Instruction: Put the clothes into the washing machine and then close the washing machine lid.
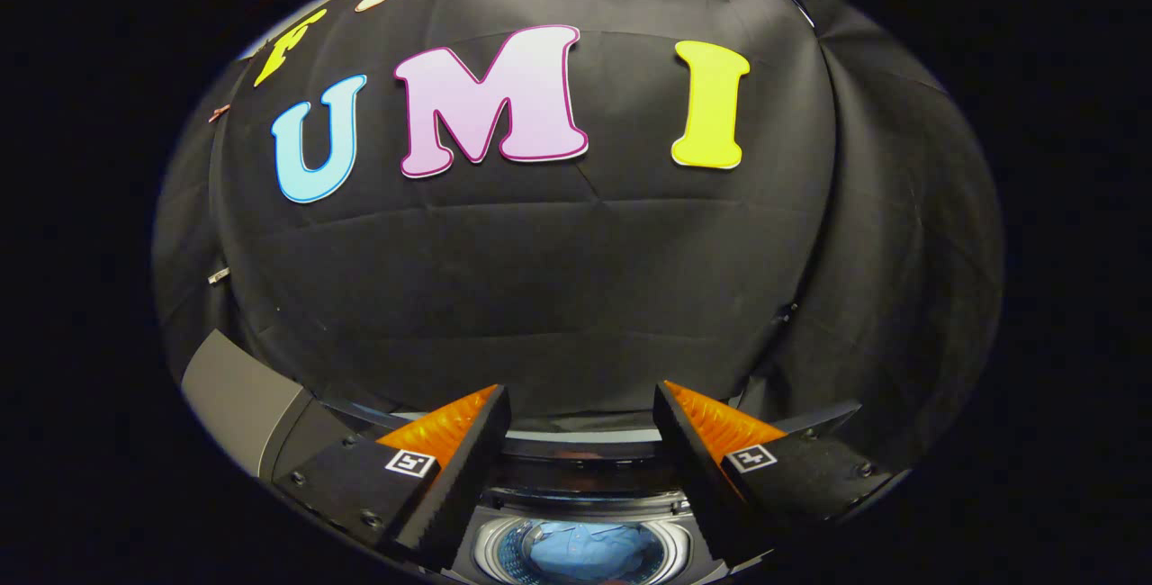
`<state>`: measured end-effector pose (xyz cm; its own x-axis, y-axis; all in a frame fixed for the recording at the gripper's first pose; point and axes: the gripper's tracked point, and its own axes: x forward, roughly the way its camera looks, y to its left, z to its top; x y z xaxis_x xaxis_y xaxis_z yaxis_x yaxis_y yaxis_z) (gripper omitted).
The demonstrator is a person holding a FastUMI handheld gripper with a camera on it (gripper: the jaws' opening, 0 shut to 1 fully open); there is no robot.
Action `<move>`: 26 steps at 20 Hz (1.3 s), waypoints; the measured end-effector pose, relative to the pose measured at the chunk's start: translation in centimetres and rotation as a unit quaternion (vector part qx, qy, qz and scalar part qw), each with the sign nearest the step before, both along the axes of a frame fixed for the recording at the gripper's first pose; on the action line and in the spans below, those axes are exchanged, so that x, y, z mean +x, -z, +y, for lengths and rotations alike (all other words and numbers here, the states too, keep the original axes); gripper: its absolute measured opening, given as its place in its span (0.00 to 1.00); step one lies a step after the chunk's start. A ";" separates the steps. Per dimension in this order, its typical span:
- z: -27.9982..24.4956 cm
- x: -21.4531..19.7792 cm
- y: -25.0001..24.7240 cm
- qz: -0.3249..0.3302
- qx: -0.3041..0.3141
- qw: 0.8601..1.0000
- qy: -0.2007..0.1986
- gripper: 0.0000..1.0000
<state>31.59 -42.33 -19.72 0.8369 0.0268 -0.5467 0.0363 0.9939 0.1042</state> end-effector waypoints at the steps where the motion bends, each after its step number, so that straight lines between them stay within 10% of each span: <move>1: 0.0 -0.5 -0.1 -0.001 -0.002 1.000 -0.002 1.00; 26: 0.9 -17.9 4.8 0.075 -0.013 0.997 -0.018 1.00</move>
<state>13.71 -41.48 -24.49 0.7451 0.0387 -0.6659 0.0144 0.9971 0.0741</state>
